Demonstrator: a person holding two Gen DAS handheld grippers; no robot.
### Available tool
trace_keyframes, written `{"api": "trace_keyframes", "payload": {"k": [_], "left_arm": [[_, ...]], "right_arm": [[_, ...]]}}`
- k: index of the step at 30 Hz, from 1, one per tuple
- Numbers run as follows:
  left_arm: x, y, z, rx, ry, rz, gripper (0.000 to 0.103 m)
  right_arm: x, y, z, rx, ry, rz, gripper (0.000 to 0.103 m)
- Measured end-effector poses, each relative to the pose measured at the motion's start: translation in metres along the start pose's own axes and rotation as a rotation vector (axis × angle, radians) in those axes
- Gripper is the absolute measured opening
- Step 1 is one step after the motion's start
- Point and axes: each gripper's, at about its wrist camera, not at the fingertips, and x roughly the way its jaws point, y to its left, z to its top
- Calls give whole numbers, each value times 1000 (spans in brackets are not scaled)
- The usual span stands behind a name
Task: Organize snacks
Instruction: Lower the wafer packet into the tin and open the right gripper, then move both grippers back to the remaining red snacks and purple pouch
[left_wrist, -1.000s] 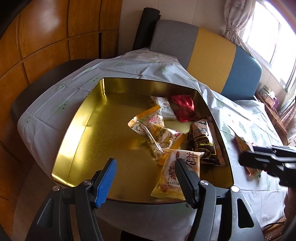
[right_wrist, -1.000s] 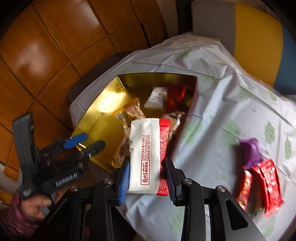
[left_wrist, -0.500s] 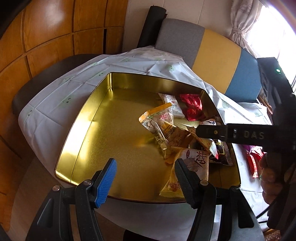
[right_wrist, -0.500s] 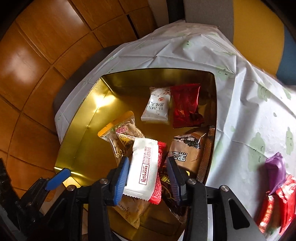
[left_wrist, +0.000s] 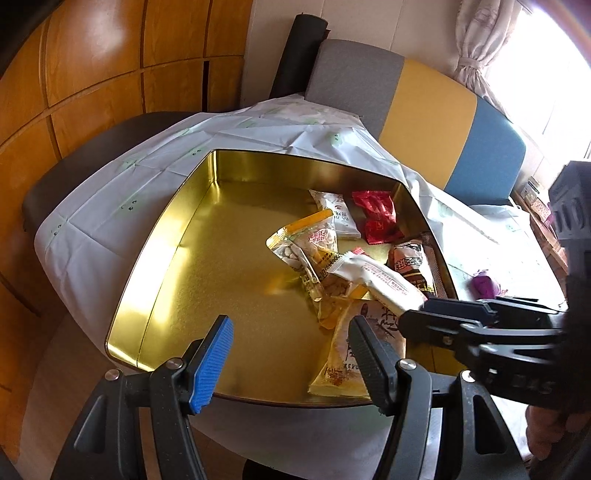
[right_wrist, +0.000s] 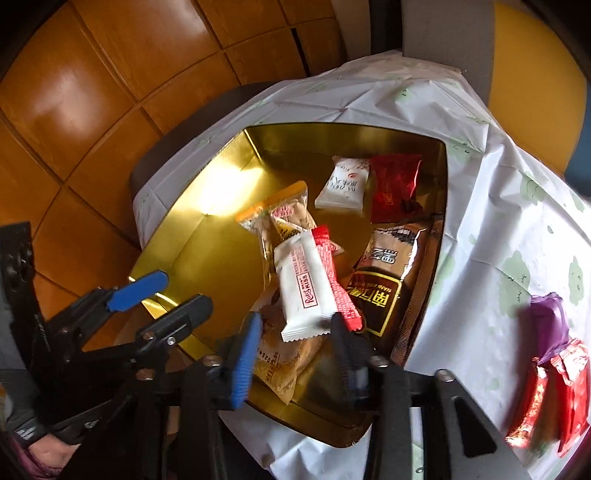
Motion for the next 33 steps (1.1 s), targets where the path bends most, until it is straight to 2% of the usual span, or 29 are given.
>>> {"api": "trace_keyframes", "payload": {"k": [2, 7, 13, 20, 27, 33], "left_arm": [[0, 0, 1, 1, 0, 1, 66], [-2, 0, 1, 1, -2, 4, 66], [-4, 0, 1, 4, -4, 4, 66], [-7, -5, 1, 21, -9, 0, 66], [-11, -14, 0, 48, -14, -6, 66], [-15, -25, -2, 78, -16, -17, 66]], "right_arm": [[5, 1, 4, -4, -5, -20, 22], [16, 0, 14, -11, -2, -69, 21], [9, 1, 10, -13, -14, -49, 23], [-16, -1, -6, -34, -79, -88, 40], [-44, -17, -20, -14, -136, -139, 48], [-66, -45, -33, 30, -155, -198, 54]]}}
